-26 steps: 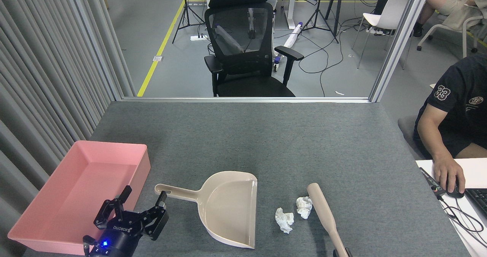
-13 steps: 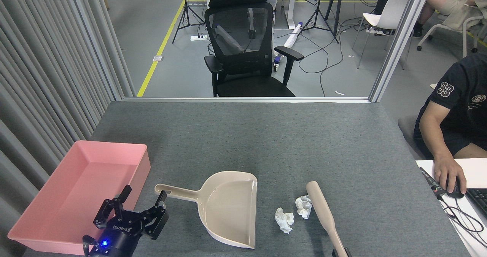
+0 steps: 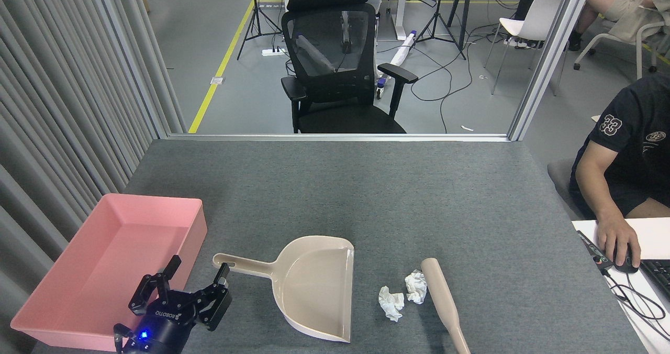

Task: Sweep and dump garbage into bin

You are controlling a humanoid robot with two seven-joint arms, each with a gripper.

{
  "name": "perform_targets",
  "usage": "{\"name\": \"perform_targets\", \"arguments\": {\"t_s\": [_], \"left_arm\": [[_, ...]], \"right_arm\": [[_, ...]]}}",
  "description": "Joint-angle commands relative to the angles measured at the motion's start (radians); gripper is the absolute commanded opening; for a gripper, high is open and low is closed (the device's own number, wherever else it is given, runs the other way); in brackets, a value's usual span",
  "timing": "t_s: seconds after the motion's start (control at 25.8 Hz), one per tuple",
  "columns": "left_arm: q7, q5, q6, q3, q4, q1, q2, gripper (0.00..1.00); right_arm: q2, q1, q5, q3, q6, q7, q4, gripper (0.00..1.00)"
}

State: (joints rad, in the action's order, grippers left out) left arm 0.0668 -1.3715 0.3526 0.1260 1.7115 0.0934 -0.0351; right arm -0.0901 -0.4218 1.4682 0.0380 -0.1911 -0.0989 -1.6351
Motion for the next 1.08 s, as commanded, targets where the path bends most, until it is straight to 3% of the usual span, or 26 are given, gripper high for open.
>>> {"name": "perform_targets", "arguments": {"t_s": [0.0,0.27,0.54,0.62,0.74,0.81,1.04], "left_arm": [[0.002,0.0,0.0,0.0,0.0,-0.001,-0.002,0.99],[0.01,0.003,0.0,-0.002,0.0,0.008,-0.005,0.99],[0.008,0.015,0.003,0.001,0.003,0.008,0.0,0.99],[0.01,0.123,0.012,-0.002,-0.004,0.009,0.011,0.99],[0.019,0.453,0.014,-0.006,-0.029,0.04,0.046,0.99],[0.068,0.589,0.012,-0.019,-0.046,0.069,0.061,0.99],[0.205,0.698,0.005,-0.052,-0.133,0.052,0.106,0.99]], "right_arm": [[0.001,-0.005,-0.06,-0.05,0.009,-0.008,0.0,0.0],[0.006,0.0,-0.137,-0.105,0.027,-0.028,0.001,0.0],[0.006,0.005,-0.135,-0.115,0.035,-0.03,0.001,0.0],[0.006,0.005,-0.135,-0.112,0.035,-0.03,0.001,0.0],[0.006,0.006,-0.135,-0.11,0.035,-0.03,0.001,0.0],[0.006,0.008,-0.137,-0.109,0.035,-0.03,0.001,0.0],[0.001,0.008,-0.137,-0.099,0.035,-0.03,0.001,0.0]]}}
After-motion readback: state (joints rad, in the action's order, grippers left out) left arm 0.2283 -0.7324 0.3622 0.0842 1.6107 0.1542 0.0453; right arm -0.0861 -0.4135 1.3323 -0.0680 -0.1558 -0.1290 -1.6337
